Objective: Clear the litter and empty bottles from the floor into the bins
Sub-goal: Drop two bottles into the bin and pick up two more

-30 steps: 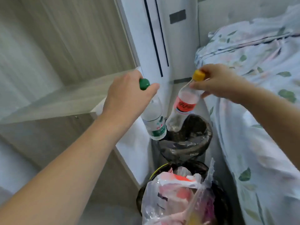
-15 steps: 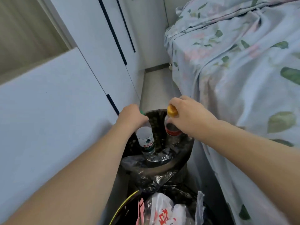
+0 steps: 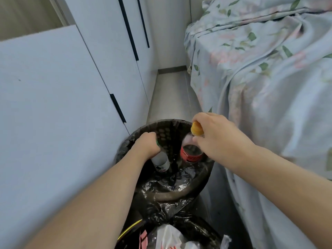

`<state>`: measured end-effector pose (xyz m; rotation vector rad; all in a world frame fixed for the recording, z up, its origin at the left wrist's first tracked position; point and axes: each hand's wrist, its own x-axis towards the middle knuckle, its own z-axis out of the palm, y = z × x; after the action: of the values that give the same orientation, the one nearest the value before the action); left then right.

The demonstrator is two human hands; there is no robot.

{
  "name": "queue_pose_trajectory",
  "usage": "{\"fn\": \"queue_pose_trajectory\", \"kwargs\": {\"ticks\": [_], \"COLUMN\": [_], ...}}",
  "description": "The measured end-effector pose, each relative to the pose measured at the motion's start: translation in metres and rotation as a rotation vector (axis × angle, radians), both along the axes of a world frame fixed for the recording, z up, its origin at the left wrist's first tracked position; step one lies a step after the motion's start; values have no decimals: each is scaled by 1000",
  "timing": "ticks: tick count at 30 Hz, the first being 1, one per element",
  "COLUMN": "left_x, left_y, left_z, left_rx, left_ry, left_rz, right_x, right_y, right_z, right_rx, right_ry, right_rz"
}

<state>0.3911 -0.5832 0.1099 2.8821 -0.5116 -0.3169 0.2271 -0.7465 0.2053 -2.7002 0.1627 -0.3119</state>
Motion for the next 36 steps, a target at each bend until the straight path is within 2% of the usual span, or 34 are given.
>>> {"fn": "queue_pose_trajectory", "kwargs": {"ticks": [8, 13, 17, 19, 23, 27, 31, 36], "left_x": [3, -2, -16, -32, -60, -67, -62, -38], "left_y": [9, 10, 2, -5, -14, -22, -29, -31], "left_z": [-8, -4, 17, 27, 30, 23, 15, -5], "left_rx": [-39, 6, -152, -253, -357, -546, -557, -398], "left_ry": [-36, -46, -123, -52, 303, 451, 467, 366], "left_rz": [-27, -79, -171, -241, -332, -359, -335, -157], "right_x": [0, 2, 2, 2, -1, -3, 0, 1], "right_y": [-2, -3, -3, -3, 0, 1, 1, -1], "right_z": [-2, -3, -1, 0, 2, 5, 5, 2], "right_rx": [-11, -4, 2, 2, -10, -11, 8, 11], "right_ry": [23, 47, 38, 30, 23, 45, 66, 133], "right_rz": [-40, -35, -58, -74, -85, -62, -60, -59]}}
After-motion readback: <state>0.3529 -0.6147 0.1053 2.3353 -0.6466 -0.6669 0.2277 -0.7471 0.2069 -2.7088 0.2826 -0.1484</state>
